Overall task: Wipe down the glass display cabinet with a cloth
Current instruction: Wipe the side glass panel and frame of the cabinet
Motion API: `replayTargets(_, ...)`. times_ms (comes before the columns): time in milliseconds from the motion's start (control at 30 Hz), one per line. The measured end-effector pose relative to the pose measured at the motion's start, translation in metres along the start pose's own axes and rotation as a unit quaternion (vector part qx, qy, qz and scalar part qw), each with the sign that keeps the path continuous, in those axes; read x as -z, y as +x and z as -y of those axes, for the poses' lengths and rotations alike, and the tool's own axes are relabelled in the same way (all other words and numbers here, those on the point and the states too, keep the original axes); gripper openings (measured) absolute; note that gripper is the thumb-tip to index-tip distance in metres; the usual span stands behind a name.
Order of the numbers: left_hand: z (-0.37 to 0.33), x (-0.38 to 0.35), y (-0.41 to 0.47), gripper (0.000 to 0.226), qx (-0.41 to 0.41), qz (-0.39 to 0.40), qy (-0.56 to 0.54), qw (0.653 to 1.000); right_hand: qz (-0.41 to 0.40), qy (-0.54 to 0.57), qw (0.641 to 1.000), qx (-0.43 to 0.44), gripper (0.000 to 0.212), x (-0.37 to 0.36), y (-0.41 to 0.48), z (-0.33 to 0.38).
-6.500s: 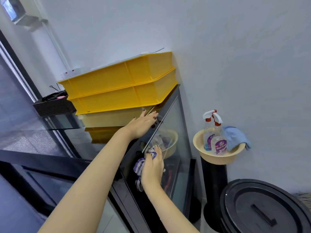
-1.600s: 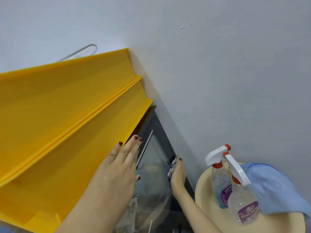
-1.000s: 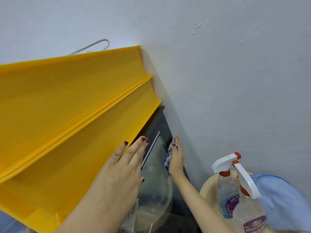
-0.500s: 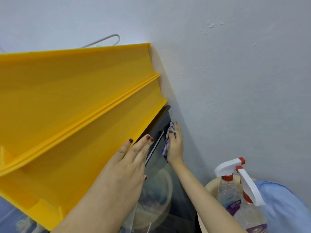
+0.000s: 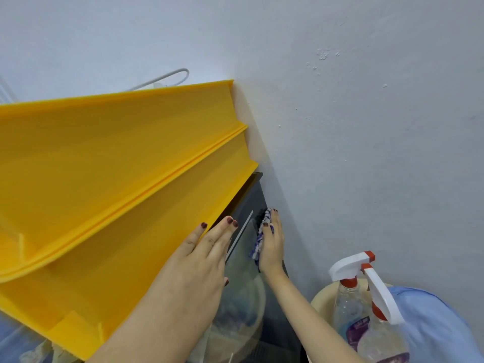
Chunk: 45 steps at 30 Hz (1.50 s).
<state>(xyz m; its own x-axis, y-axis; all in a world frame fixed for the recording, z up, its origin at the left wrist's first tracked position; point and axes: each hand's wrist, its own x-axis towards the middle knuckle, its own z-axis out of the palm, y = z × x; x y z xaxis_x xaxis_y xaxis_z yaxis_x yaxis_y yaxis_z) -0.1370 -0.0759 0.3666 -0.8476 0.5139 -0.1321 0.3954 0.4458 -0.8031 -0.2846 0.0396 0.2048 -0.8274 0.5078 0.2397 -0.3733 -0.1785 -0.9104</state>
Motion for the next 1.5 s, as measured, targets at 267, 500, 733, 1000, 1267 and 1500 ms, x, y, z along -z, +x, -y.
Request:
replayTargets(267,-0.003,-0.004,-0.002,0.061,0.036,-0.025,0.03,0.999,0.01,-0.022,0.997,0.067,0.047,0.0,-0.127,-0.046)
replayTargets(500,-0.002,-0.005,-0.001,0.06,0.04,-0.038,0.052,0.997,-0.087,0.04,0.982,-0.162,0.041,0.017,-0.033,-0.053)
replayTargets(733,-0.002,0.0,-0.011,0.062,0.027,-0.056,0.06,0.996,-0.071,-0.04,0.994,-0.068,0.045,-0.011,-0.187,-0.038)
replayTargets(1000,-0.015,-0.028,-0.158,0.063,0.001,-0.012,0.082,0.997,-0.101,-0.016,0.987,-0.127,0.043,-0.014,-0.289,-0.016)
replayTargets(1267,-0.031,-0.039,-0.311,0.062,0.022,-0.001,0.029,0.999,-0.1,0.001,0.988,-0.118,0.042,-0.032,-0.373,0.03)
replayTargets(1500,-0.047,-0.044,-0.334,0.059,0.066,-0.051,0.045,0.996,-0.029,-0.032,0.998,0.034,0.051,-0.033,-0.523,0.011)
